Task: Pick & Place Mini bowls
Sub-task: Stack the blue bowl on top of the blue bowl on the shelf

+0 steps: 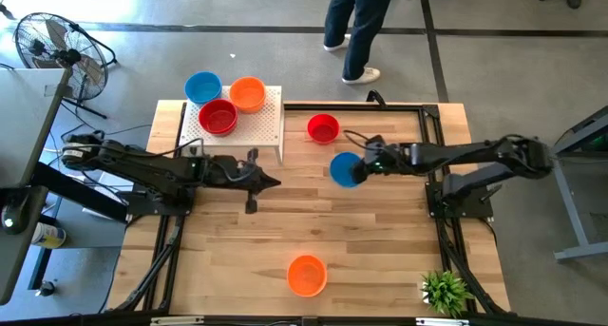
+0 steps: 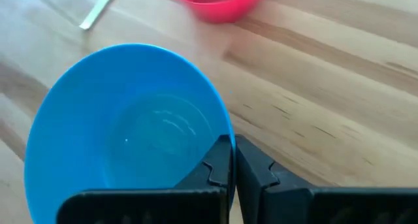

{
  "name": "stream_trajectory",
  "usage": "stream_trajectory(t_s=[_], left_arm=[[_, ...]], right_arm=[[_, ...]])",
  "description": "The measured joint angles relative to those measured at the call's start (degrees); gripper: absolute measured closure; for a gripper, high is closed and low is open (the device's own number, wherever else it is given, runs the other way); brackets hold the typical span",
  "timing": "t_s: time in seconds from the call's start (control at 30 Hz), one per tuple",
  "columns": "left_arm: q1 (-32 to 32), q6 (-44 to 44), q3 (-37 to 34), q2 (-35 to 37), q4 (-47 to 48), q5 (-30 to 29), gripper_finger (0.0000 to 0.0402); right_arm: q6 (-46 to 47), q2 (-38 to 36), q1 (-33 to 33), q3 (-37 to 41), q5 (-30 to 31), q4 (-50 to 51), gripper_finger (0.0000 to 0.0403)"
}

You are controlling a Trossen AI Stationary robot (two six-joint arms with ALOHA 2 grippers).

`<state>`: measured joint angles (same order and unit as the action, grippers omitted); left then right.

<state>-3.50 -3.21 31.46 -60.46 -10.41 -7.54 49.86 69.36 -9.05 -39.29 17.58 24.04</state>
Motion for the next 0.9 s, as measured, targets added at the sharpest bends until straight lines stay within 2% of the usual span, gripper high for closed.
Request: stream_trajectory(t_s=[0.07, 0.27, 0.43, 0.67, 0.9], left_arm=[[-1.2, -0.1, 2.2, -1.3, 3.8, -1.8, 0.0399], [-3.3, -1.0, 10.7, -6.5, 15.0, -2.3, 0.0394], [-4.6, -2.6, 17.7, -10.9, 23.0, -2.9, 0.0346], [-6.0, -6.2, 23.5, -16.6, 29.8, -5.5, 0.0267], [-6.0, -10.7, 25.6, -20.6, 31.2, -7.3, 0.0243]], right_arm=[[-1.4, 4.2, 0.7, -3.3, -0.1, 0.0, 0.0402], [-6.5, 15.3, 2.3, -13.5, -1.7, 0.1, 0.0402], [-10.9, 21.4, 2.9, -20.8, -4.2, 0.0, 0.0402], [-13.9, 24.7, 2.9, -25.2, -6.3, -0.9, 0.0402], [-14.4, 24.7, 3.0, -25.2, -7.9, -2.9, 0.0402]])
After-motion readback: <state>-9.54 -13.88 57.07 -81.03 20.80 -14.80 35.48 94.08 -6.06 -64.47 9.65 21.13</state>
